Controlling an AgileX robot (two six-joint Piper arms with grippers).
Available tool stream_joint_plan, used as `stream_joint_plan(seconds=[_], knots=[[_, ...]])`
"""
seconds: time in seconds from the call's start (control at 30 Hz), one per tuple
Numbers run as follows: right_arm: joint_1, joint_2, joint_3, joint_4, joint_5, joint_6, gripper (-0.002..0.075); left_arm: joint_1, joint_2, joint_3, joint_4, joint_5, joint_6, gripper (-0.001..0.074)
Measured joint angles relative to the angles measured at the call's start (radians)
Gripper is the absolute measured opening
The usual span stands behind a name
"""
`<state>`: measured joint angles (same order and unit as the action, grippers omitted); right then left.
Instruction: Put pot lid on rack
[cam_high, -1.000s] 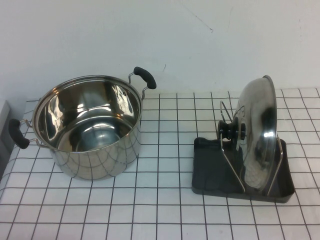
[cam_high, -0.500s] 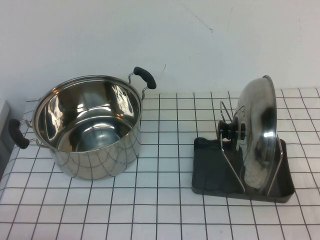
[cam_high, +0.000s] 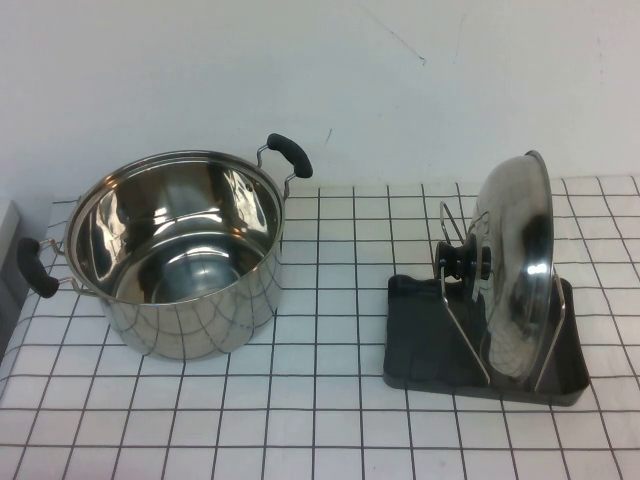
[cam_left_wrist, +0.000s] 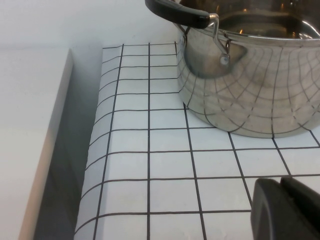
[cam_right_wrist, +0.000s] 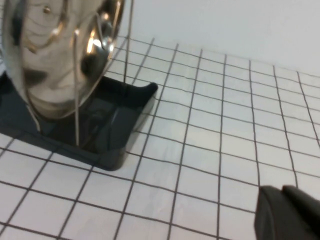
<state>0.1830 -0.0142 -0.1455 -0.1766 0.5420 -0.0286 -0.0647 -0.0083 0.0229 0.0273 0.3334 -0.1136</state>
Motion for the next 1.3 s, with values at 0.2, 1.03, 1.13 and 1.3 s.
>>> stream_joint_plan(seconds=[0.2, 1.03, 1.13, 1.3], knots=[[-0.145, 0.0, 0.112, 0.061, -0.141, -0.073, -0.0002, 0.0, 0.0, 0.0, 0.0, 0.0, 0.0, -0.0002], [-0.247, 0.0, 0.169, 0.222, -0.177, -0.182, -0.0002, 0.0, 0.0, 0.0, 0.0, 0.0, 0.002, -0.0002], [-0.247, 0.0, 0.169, 0.222, -0.177, -0.17, -0.0002, 0.0, 0.0, 0.0, 0.0, 0.0, 0.002, -0.0002], [-0.247, 0.0, 0.169, 0.222, -0.177, -0.148, -0.0002, 0.0, 0.0, 0.0, 0.0, 0.0, 0.002, -0.0002]])
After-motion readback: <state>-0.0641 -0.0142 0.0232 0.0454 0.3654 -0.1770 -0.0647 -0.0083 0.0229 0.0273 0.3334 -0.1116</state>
